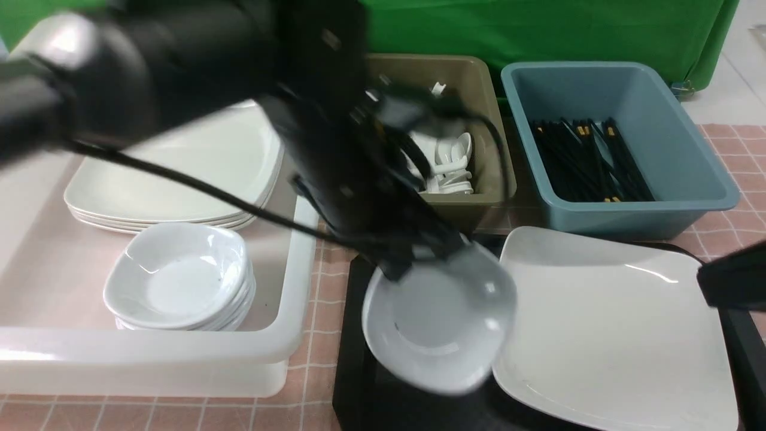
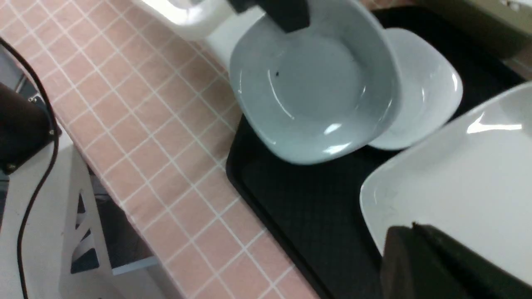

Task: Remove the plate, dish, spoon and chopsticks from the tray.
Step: Use the left arm to put the small plate into the large storage box on the left, then use the left arm to grab a small plate from the dinner plate

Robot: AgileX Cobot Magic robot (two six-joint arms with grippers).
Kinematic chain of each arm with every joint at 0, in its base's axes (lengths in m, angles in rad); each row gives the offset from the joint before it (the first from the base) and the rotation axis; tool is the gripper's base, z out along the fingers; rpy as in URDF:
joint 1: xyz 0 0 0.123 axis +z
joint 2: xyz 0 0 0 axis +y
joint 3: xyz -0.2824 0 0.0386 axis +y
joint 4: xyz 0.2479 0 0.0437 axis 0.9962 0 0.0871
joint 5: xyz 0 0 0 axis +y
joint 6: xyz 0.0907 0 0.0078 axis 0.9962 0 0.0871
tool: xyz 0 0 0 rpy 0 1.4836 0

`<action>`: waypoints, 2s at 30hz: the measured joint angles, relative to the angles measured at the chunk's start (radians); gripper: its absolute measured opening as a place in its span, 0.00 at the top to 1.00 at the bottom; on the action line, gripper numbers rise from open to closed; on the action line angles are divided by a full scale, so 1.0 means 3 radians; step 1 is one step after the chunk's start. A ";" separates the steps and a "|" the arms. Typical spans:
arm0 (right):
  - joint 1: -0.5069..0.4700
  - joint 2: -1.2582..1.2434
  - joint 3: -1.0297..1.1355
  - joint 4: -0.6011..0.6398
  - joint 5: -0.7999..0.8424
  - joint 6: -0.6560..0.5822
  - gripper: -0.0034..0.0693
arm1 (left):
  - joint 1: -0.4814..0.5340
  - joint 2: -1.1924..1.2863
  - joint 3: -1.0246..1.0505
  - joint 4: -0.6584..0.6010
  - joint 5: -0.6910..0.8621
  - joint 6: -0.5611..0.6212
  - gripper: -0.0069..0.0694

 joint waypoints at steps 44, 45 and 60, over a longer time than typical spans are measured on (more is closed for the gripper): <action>0.1011 0.0519 -0.0416 -0.2248 0.0011 0.1497 0.91 | 0.0014 -0.0490 0.0572 0.0107 -0.0732 0.0894 0.89; 0.0873 0.0445 -0.0321 -0.2219 0.0011 0.1497 0.91 | -0.0277 -0.0388 0.0571 0.0205 -0.0851 0.0827 0.89; 0.0587 0.0084 -0.0003 -0.1053 -0.0002 0.1165 0.91 | -0.1024 0.1033 0.0568 0.1217 -0.1704 0.0583 0.22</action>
